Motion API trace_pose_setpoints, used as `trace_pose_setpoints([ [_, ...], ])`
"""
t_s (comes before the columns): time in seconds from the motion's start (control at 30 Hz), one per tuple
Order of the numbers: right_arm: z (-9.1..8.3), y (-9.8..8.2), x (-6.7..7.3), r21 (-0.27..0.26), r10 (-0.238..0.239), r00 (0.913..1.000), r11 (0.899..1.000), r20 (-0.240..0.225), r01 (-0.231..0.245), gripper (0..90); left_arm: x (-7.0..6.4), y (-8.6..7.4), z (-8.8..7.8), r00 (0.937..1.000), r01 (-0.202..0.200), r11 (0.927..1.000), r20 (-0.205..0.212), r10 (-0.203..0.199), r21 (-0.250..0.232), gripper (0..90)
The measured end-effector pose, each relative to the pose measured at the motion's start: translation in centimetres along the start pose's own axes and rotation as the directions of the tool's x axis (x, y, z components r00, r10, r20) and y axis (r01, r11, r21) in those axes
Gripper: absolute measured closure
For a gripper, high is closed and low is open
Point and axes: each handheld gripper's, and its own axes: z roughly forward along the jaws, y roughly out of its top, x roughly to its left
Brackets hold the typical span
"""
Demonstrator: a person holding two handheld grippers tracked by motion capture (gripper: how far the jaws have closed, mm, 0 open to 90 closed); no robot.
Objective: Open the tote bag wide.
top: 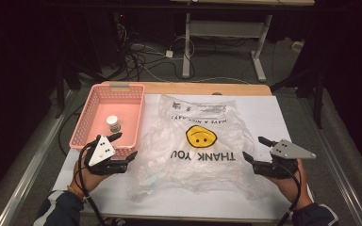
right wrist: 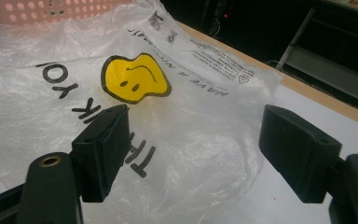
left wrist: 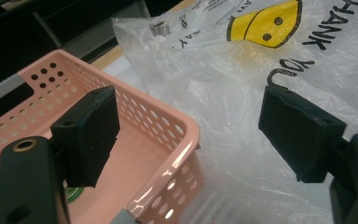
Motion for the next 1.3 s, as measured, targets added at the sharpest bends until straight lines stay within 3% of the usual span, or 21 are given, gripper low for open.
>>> trace_pose_setpoints([
  [0.2,0.0,-0.3,-0.1,-0.007,0.002,1.0,1.0,-0.003,-0.002,25.6,-1.3,-0.8,0.3,0.9993,-0.037,0.9983,-0.011,0.037,0.045,20.0],
  [0.33,0.1,-0.5,0.2,0.0,0.004,1.0,1.0,-0.008,-0.004,24.3,-1.4,-1.1,-0.7,0.9964,-0.056,0.9969,-0.061,0.059,0.056,19.9],
  [0.5,0.0,-0.8,0.8,-0.012,0.005,0.9999,1.0,-0.014,-0.005,23.2,-0.5,-2.0,-1.5,0.9956,-0.006,0.9986,-0.093,0.011,0.052,19.9],
  [0.63,0.2,-1.1,1.0,-0.005,0.003,0.9997,1.0,-0.024,-0.003,23.1,-0.3,-2.2,-1.2,0.9963,-0.001,0.9982,-0.085,0.006,0.06,19.9],
  [0.83,0.4,-0.9,1.2,-0.001,-0.018,0.9996,1.0,-0.023,0.018,23.3,-0.9,-2.2,-1.0,0.9976,-0.021,0.9972,-0.064,0.025,0.073,19.9],
  [1.03,0.9,-0.3,0.5,-0.004,-0.031,0.9995,1.0,-0.006,0.031,24.1,-1.0,-2.1,-0.7,0.9979,-0.025,0.9966,-0.058,0.029,0.078,19.8],
  [1.3,2.7,1.0,-2.4,0.006,-0.036,0.998,0.999,0.051,0.036,28.0,-0.7,-2.1,-0.2,0.9981,-0.031,0.9955,-0.049,0.036,0.09,19.8],
])
